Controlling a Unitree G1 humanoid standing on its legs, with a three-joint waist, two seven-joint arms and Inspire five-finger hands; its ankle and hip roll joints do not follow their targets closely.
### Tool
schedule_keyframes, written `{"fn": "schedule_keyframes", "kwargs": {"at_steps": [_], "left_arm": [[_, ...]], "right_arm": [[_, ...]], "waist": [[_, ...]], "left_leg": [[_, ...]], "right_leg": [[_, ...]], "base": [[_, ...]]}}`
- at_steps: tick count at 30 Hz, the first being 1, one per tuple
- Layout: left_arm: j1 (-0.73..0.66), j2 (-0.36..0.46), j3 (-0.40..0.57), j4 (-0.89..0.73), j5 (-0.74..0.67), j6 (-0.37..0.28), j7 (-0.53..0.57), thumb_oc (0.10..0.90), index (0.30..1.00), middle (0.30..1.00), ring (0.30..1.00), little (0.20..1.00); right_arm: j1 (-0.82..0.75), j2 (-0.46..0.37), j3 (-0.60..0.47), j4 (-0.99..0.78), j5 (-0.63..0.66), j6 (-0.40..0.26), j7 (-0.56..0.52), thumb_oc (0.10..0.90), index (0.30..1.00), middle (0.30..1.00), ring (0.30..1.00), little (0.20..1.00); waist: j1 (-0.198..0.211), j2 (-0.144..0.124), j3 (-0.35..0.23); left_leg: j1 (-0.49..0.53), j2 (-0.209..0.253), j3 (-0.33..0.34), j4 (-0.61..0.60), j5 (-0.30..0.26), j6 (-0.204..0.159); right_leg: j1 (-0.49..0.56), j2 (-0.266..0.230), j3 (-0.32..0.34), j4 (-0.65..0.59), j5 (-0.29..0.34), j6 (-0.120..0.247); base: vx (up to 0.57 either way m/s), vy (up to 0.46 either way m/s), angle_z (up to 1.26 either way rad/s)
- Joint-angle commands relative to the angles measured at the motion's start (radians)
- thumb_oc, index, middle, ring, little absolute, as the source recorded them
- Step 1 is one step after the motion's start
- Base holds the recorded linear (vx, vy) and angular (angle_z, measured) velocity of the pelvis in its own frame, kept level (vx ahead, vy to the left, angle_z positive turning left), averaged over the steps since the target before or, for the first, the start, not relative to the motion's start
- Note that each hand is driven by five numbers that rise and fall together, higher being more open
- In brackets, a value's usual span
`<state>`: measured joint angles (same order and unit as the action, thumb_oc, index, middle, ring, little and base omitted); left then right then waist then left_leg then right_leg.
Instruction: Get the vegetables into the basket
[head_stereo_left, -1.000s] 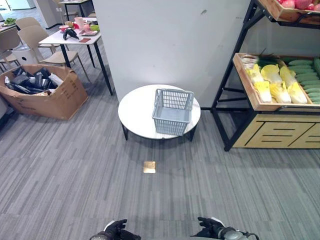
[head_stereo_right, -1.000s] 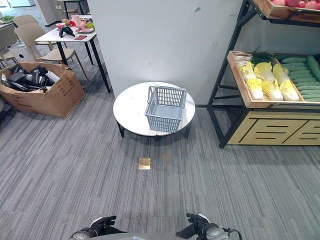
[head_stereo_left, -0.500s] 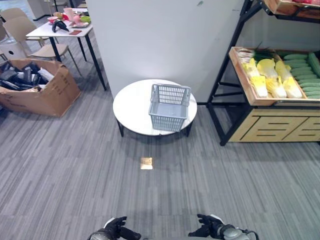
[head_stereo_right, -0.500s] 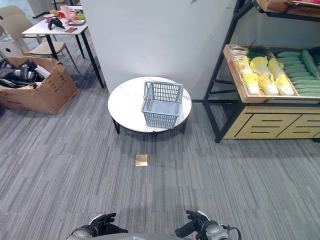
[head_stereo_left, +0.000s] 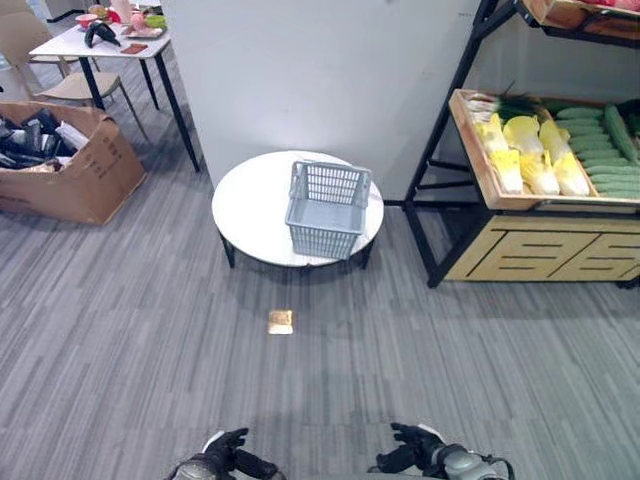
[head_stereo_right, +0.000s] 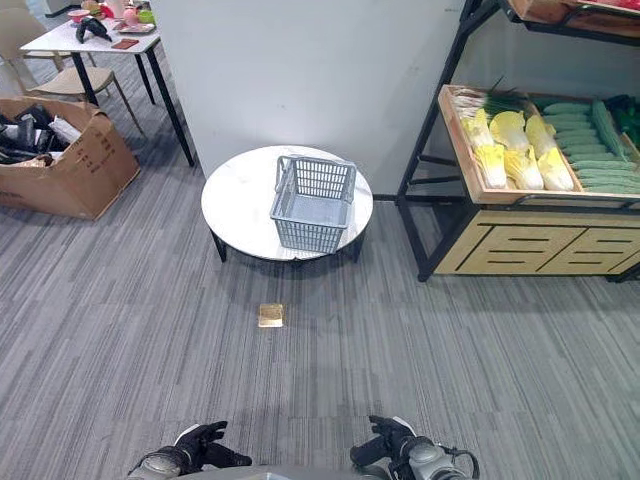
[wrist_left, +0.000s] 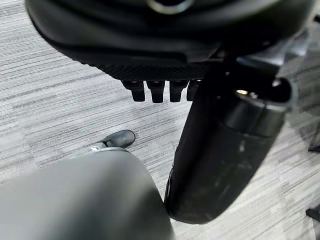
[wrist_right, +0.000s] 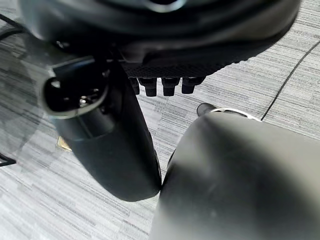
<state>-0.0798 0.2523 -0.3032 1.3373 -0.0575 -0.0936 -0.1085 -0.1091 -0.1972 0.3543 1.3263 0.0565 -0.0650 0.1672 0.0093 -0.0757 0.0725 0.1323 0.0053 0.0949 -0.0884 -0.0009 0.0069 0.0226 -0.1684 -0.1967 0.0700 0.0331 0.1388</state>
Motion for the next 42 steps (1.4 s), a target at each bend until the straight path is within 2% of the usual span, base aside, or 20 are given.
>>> {"fn": "schedule_keyframes", "kwargs": {"at_steps": [1, 4, 7, 9, 10, 17, 19, 23, 25, 26, 28, 30, 33, 34, 35, 37, 39, 40, 41, 42], "left_arm": [[0.001, -0.016, -0.010, 0.038, 0.033, -0.002, 0.003, 0.900, 1.000, 1.000, 1.000, 1.000], [0.001, -0.017, -0.018, 0.028, 0.030, -0.002, 0.004, 0.900, 1.000, 1.000, 1.000, 1.000], [-0.002, -0.013, -0.019, 0.028, 0.026, -0.007, 0.001, 0.900, 1.000, 1.000, 1.000, 1.000], [-0.003, -0.013, -0.022, 0.032, 0.028, -0.010, 0.003, 0.900, 1.000, 1.000, 1.000, 1.000], [-0.002, -0.013, -0.017, 0.038, 0.025, -0.012, 0.005, 0.900, 1.000, 1.000, 1.000, 1.000], [0.003, -0.017, -0.006, 0.052, 0.035, -0.011, 0.009, 0.900, 1.000, 1.000, 1.000, 1.000], [0.011, -0.027, -0.008, 0.059, 0.038, -0.006, 0.007, 0.900, 1.000, 1.000, 1.000, 1.000], [0.007, -0.030, -0.005, 0.061, 0.033, -0.001, 0.012, 0.900, 1.000, 1.000, 1.000, 1.000], [0.005, -0.031, -0.003, 0.059, 0.026, 0.003, 0.013, 0.900, 1.000, 1.000, 1.000, 1.000], [0.000, -0.035, -0.009, 0.051, 0.021, 0.006, 0.014, 0.900, 1.000, 1.000, 1.000, 1.000], [-0.002, -0.035, -0.015, 0.048, 0.024, 0.008, 0.015, 0.900, 1.000, 1.000, 1.000, 1.000], [-0.010, -0.037, -0.030, 0.039, 0.030, 0.007, 0.015, 0.900, 1.000, 1.000, 1.000, 1.000], [-0.022, -0.037, -0.048, 0.018, 0.027, 0.006, 0.015, 0.900, 1.000, 1.000, 1.000, 1.000], [-0.020, -0.036, -0.062, 0.003, 0.027, 0.009, 0.007, 0.900, 1.000, 1.000, 1.000, 1.000], [-0.020, -0.036, -0.062, 0.003, 0.027, 0.009, 0.007, 0.900, 1.000, 1.000, 1.000, 1.000], [-0.021, -0.035, -0.065, -0.006, 0.021, 0.008, 0.002, 0.900, 1.000, 1.000, 1.000, 1.000], [-0.019, -0.036, -0.074, -0.009, 0.031, 0.005, 0.002, 0.900, 1.000, 1.000, 1.000, 1.000], [-0.018, -0.036, -0.075, -0.009, 0.032, 0.005, 0.002, 0.900, 1.000, 1.000, 1.000, 1.000], [-0.013, -0.040, -0.072, -0.002, 0.031, 0.006, 0.003, 0.900, 1.000, 1.000, 1.000, 1.000], [-0.013, -0.041, -0.072, -0.002, 0.031, 0.006, 0.004, 0.900, 1.000, 1.000, 1.000, 1.000]], "right_arm": [[0.016, -0.025, 0.026, 0.024, 0.017, 0.001, 0.013, 0.900, 1.000, 1.000, 1.000, 1.000], [0.016, -0.028, 0.022, 0.002, 0.043, -0.006, 0.011, 0.900, 1.000, 1.000, 1.000, 1.000], [0.009, -0.029, 0.023, 0.003, 0.053, -0.011, 0.011, 0.900, 1.000, 1.000, 1.000, 1.000], [0.002, -0.030, 0.025, 0.009, 0.058, -0.010, 0.011, 0.900, 1.000, 1.000, 1.000, 1.000], [-0.001, -0.030, 0.024, 0.008, 0.071, -0.010, 0.013, 0.900, 1.000, 1.000, 1.000, 1.000], [0.007, -0.026, -0.013, 0.005, 0.125, -0.007, 0.011, 0.900, 1.000, 1.000, 1.000, 1.000], [0.016, -0.033, -0.014, 0.010, 0.119, -0.007, 0.008, 0.900, 1.000, 1.000, 1.000, 1.000], [0.012, -0.045, -0.015, 0.006, 0.127, -0.005, 0.012, 0.900, 1.000, 1.000, 1.000, 1.000], [0.020, -0.051, -0.034, 0.002, 0.154, -0.007, 0.010, 0.900, 1.000, 1.000, 1.000, 1.000], [0.023, -0.054, -0.030, -0.001, 0.146, -0.007, 0.012, 0.900, 1.000, 1.000, 1.000, 1.000], [0.025, -0.058, -0.026, 0.000, 0.139, -0.007, 0.010, 0.900, 1.000, 1.000, 1.000, 1.000], [0.028, -0.062, -0.009, -0.004, 0.122, -0.006, 0.012, 0.900, 1.000, 1.000, 1.000, 1.000], [0.032, -0.080, -0.012, 0.013, 0.119, -0.002, 0.012, 0.900, 1.000, 1.000, 1.000, 1.000], [0.041, -0.086, -0.021, 0.025, 0.124, 0.004, 0.017, 0.900, 1.000, 1.000, 1.000, 1.000], [0.042, -0.086, -0.022, 0.025, 0.124, 0.004, 0.017, 0.900, 1.000, 1.000, 1.000, 1.000], [0.043, -0.090, -0.022, 0.041, 0.117, 0.008, 0.017, 0.900, 1.000, 1.000, 1.000, 1.000], [0.041, -0.095, -0.019, 0.050, 0.106, 0.010, 0.015, 0.900, 1.000, 1.000, 1.000, 1.000], [0.042, -0.095, -0.019, 0.050, 0.106, 0.010, 0.015, 0.900, 1.000, 1.000, 1.000, 1.000], [0.043, -0.097, -0.012, 0.053, 0.090, 0.009, 0.014, 0.900, 1.000, 1.000, 1.000, 1.000], [0.044, -0.098, -0.012, 0.053, 0.090, 0.009, 0.014, 0.900, 1.000, 1.000, 1.000, 1.000]], "waist": [[0.014, -0.003, 0.014], [0.003, 0.003, 0.024], [-0.017, 0.005, 0.037], [-0.041, -0.001, 0.049], [-0.064, 0.003, 0.058], [-0.111, 0.006, 0.055], [-0.116, 0.014, 0.032], [-0.125, 0.038, 0.013], [-0.139, 0.052, 0.005], [-0.147, 0.065, 0.000], [-0.150, 0.070, 0.001], [-0.153, 0.073, 0.002], [-0.150, 0.066, 0.010], [-0.149, 0.050, 0.014], [-0.147, 0.051, 0.015], [-0.138, 0.044, 0.020], [-0.112, 0.025, 0.017], [-0.109, 0.026, 0.019], [-0.091, 0.024, 0.021], [-0.088, 0.023, 0.024]], "left_leg": [[-0.008, -0.079, 0.005, 0.036, -0.058, 0.042], [0.005, -0.080, -0.010, 0.042, -0.067, 0.046], [0.035, -0.072, -0.021, 0.025, -0.071, 0.036], [0.058, -0.070, -0.044, 0.017, -0.077, 0.031], [0.092, -0.061, -0.060, 0.004, -0.091, 0.026], [0.144, -0.057, -0.109, 0.001, -0.134, 0.013], [0.172, -0.047, -0.132, 0.001, -0.158, 0.005], [0.187, -0.006, -0.144, 0.026, -0.141, -0.022], [0.180, 0.022, -0.149, 0.088, -0.092, -0.057], [0.174, 0.043, -0.156, 0.143, -0.017, -0.093], [0.167, 0.050, -0.162, 0.166, 0.018, -0.109], [0.140, 0.059, -0.162, 0.234, 0.095, -0.150], [0.060, 0.067, -0.150, 0.394, 0.221, -0.193], [-0.002, 0.079, -0.088, 0.486, 0.264, -0.184], [-0.002, 0.080, -0.086, 0.489, 0.261, -0.183], [-0.039, 0.113, -0.020, 0.476, 0.240, -0.152], [-0.133, 0.107, 0.014, 0.397, 0.144, -0.118], [-0.130, 0.108, 0.016, 0.401, 0.138, -0.118], [-0.187, 0.111, 0.012, 0.290, 0.108, -0.110], [-0.179, 0.110, 0.014, 0.289, 0.105, -0.110]], "right_leg": [[-0.043, -0.077, 0.027, 0.109, 0.175, 0.074], [-0.090, -0.076, 0.040, 0.165, 0.186, 0.064], [-0.141, -0.054, 0.049, 0.092, 0.191, 0.055], [-0.197, -0.035, 0.093, 0.004, 0.222, 0.060], [-0.241, -0.001, 0.121, -0.062, 0.263, 0.068], [-0.298, 0.050, 0.108, -0.124, 0.281, 0.072], [-0.280, 0.050, 0.089, -0.125, 0.281, 0.053], [-0.260, 0.073, 0.056, -0.110, 0.260, 0.029], [-0.243, 0.097, 0.047, -0.083, 0.222, 0.005], [-0.231, 0.108, 0.031, -0.050, 0.187, -0.018], [-0.217, 0.115, 0.024, -0.049, 0.173, -0.027], [-0.201, 0.123, 0.020, -0.035, 0.144, -0.045], [-0.141, 0.132, 0.022, -0.028, 0.091, -0.083], [-0.097, 0.126, 0.027, -0.029, 0.069, -0.103], [-0.096, 0.128, 0.028, -0.029, 0.069, -0.103], [-0.062, 0.124, 0.032, -0.041, 0.056, -0.106], [-0.009, 0.113, 0.049, -0.075, 0.044, -0.088], [-0.005, 0.114, 0.051, -0.077, 0.043, -0.087], [0.021, 0.109, 0.064, -0.090, 0.033, -0.073], [0.027, 0.108, 0.066, -0.092, 0.031, -0.072]], "base": [[0.03, 0.077, -0.09], [0.07, 0.037, -0.04], [0.11, -0.033, 0.05], [0.19, -0.059, 0.12], [0.27, -0.069, 0.17], [0.18, -0.046, 0.42], [0.21, -0.119, 0.64], [0.25, -0.166, 0.40], [0.27, -0.179, 0.15], [0.33, -0.221, 0.24], [0.19, -0.122, 0.22], [0.17, -0.141, 0.10], [0.31, -0.269, 0.18], [0.26, -0.244, 0.16], [0.25, -0.206, 0.03], [0.15, -0.068, -0.05], [0.24, -0.066, -0.12], [0.27, 0.006, -0.02], [0.14, 0.035, -0.07], [0.24, 0.066, -0.20]]}}
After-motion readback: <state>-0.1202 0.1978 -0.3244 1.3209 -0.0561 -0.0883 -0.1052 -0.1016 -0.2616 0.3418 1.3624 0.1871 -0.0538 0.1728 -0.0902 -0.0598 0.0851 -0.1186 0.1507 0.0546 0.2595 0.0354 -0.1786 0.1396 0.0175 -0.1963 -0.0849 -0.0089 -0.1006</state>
